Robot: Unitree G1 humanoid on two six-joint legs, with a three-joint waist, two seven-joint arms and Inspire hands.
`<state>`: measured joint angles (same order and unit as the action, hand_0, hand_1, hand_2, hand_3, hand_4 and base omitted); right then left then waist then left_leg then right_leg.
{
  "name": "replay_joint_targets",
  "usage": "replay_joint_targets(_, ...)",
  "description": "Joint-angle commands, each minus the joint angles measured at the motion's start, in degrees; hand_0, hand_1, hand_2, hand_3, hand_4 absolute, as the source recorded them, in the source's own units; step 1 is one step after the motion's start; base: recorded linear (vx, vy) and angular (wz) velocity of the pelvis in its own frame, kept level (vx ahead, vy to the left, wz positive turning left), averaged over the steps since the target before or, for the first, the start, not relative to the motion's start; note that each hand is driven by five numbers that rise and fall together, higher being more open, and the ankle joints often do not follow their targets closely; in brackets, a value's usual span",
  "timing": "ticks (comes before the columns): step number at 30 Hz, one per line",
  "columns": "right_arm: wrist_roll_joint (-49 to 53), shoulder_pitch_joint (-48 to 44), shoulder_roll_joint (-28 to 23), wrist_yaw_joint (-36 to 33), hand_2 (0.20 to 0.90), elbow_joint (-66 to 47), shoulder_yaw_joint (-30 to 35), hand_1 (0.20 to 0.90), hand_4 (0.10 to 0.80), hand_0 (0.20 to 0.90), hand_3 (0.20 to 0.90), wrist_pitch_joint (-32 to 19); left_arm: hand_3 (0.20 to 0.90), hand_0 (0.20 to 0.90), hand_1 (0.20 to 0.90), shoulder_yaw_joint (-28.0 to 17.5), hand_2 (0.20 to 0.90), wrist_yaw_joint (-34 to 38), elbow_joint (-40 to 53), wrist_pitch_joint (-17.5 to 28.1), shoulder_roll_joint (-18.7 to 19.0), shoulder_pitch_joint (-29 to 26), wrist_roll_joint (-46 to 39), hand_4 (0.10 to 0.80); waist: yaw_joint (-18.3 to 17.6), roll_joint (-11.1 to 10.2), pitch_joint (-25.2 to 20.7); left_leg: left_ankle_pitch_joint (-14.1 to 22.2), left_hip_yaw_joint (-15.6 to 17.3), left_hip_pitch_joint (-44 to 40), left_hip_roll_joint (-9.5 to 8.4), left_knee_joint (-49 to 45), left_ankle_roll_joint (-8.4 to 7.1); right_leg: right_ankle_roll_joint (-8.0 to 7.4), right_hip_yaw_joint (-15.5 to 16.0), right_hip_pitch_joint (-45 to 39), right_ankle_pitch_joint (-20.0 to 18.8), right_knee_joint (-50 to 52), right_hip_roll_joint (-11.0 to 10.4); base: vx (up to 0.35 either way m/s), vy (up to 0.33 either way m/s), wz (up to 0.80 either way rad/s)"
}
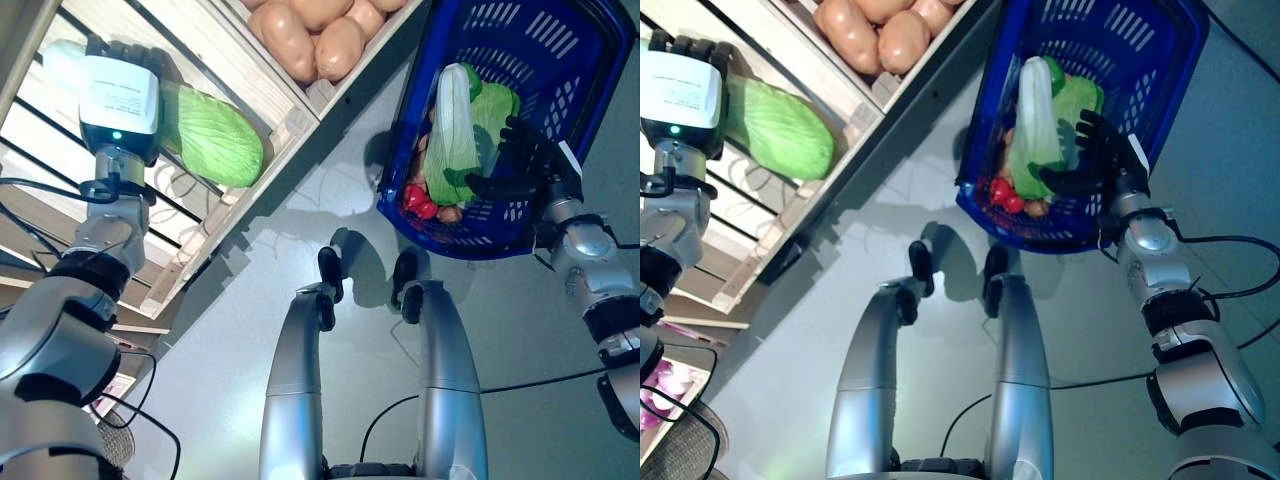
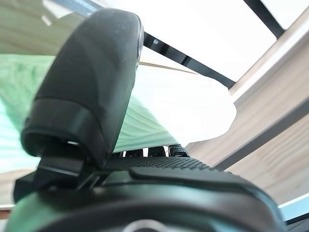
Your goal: Put vegetables into the basket
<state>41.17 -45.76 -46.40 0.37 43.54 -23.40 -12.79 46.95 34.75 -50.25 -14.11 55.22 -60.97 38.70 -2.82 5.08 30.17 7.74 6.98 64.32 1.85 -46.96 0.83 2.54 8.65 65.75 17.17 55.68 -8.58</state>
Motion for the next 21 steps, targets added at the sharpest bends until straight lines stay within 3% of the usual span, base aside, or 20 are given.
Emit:
replay_joint_targets(1,2.05,-0.37,-5.82,0.55,0.900,-6.13,2.13,0.900,0.800,0.900,0.900,-5.56,0.900,0.900,0.900,-5.63,0.900,-7.48,-5.03,-5.72,9.19,-0.31,-1.80,0.800,-0.18,0.38,-0.37,1.24,3.66,-5.21,-2.09,6.21,1.11,1.14,-0.21,-3.49,-5.65,-7.02,1.68,0.005,0.071,0.01)
replay_joint_targets(4,2.75,0.31,-6.42,0.33,0.900,-7.26,2.63,0.900,0.800,0.900,0.900,-5.08,0.900,0.900,0.900,-5.74,0.900,-9.22,-3.35,-5.31,9.79,0.20,-1.52,0.800,-0.23,0.64,-0.37,1.48,3.88,-5.19,-2.21,5.87,1.45,1.07,-0.54,-3.26,-5.69,-6.57,1.68,0.001,0.072,0.02)
replay_joint_targets(5,2.57,0.18,-6.47,0.62,0.900,-7.22,2.68,0.900,0.800,0.900,0.900,-5.26,0.754,0.754,0.754,-5.77,0.754,-9.69,-3.10,-5.31,9.83,0.21,-1.90,0.703,-0.22,0.74,-0.37,1.46,3.93,-5.24,-2.29,5.95,1.50,1.05,-0.58,-3.21,-5.69,-6.53,1.64,-0.008,0.062,0.01)
replay_joint_targets(6,2.39,-0.05,-6.46,0.76,0.900,-7.02,2.66,0.900,0.800,0.900,0.900,-5.51,0.300,0.300,0.300,-5.87,0.300,-10.37,-2.92,-5.23,9.79,0.22,-2.39,0.400,-0.15,0.85,-0.37,1.47,3.99,-5.19,-2.33,5.95,1.55,1.01,-0.54,-3.15,-5.67,-6.49,1.53,-0.014,0.049,0.00)
replay_joint_targets(14,3.20,0.34,-6.24,0.19,0.900,-8.44,3.68,0.900,0.800,0.900,0.900,-6.10,0.300,0.300,0.300,-6.82,0.300,-7.40,0.27,-0.62,10.45,0.01,-6.36,0.400,0.00,0.85,-0.37,1.64,4.48,-6.29,-2.22,6.23,1.80,0.81,-0.36,-4.02,-5.85,-6.70,1.46,-0.016,-0.001,-0.01)
replay_joint_targets(21,3.27,3.24,-4.50,0.65,0.900,-10.92,5.31,0.900,0.800,0.900,0.900,-7.44,0.300,0.300,0.300,-9.38,0.300,-1.27,3.00,8.59,9.92,0.67,-15.87,0.400,-0.11,0.05,-0.37,1.24,4.73,-12.05,-2.41,8.63,1.36,0.42,0.44,-9.70,-5.82,-8.88,1.90,-0.036,-0.059,0.02)
